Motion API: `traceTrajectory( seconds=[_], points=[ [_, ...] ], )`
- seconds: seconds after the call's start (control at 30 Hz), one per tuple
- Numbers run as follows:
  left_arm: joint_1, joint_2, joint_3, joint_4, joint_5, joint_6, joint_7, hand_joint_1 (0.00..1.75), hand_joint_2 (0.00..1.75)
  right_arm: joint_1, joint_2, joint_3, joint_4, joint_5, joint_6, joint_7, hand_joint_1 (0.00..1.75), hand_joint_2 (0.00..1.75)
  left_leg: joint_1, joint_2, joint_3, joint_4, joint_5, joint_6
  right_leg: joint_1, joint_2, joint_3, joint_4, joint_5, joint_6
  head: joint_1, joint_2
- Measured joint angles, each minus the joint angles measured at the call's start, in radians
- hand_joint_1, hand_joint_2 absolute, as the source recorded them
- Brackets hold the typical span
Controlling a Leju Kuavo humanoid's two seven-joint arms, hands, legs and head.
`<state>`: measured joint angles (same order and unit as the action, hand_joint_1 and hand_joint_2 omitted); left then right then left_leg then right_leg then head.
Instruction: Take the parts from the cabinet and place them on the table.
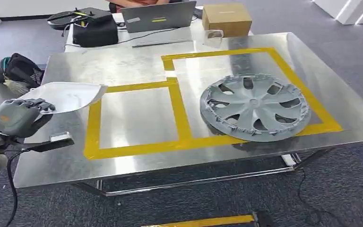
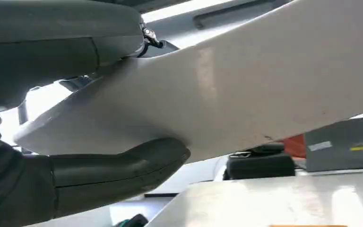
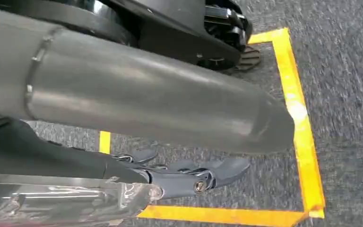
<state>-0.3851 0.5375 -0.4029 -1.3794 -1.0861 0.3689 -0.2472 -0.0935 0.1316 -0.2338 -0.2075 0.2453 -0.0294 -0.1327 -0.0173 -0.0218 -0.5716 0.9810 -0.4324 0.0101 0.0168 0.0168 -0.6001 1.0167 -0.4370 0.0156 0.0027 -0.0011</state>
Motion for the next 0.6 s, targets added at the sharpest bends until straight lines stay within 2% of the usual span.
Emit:
traceTrajectory(
  seconds=[0.1,0.3,0.6],
  points=[
    [-0.042,-0.02,-0.063,0.008,-0.01,-0.011,-0.019,1.75,1.75,-0.006,0.0,0.0,0.0,0.006,0.005,0.004,0.0,0.0,0.0,0.0,0.0,0.0,0.001,-0.002,0.0,-0.001,0.001,0.0,0.0,-0.001,0.001,0.0],
    [-0.109,-0.062,-0.184,0.017,-0.01,-0.046,-0.013,1.75,1.75,-0.009,0.0,0.001,0.0,0.012,0.005,0.007,0.0,0.0,-0.002,0.0,0.0,0.0,0.002,-0.003,-0.002,-0.001,0.001,0.0,0.003,-0.001,0.001,0.0],
    [-0.164,-0.102,-0.296,0.021,0.011,-0.087,-0.027,1.75,1.75,-0.011,0.002,0.002,0.0,0.02,0.01,0.013,0.0,0.0,-0.005,0.0,0.0,0.0,0.002,-0.003,-0.005,-0.001,0.001,-0.001,0.003,0.0,0.001,0.0]
  ],
)
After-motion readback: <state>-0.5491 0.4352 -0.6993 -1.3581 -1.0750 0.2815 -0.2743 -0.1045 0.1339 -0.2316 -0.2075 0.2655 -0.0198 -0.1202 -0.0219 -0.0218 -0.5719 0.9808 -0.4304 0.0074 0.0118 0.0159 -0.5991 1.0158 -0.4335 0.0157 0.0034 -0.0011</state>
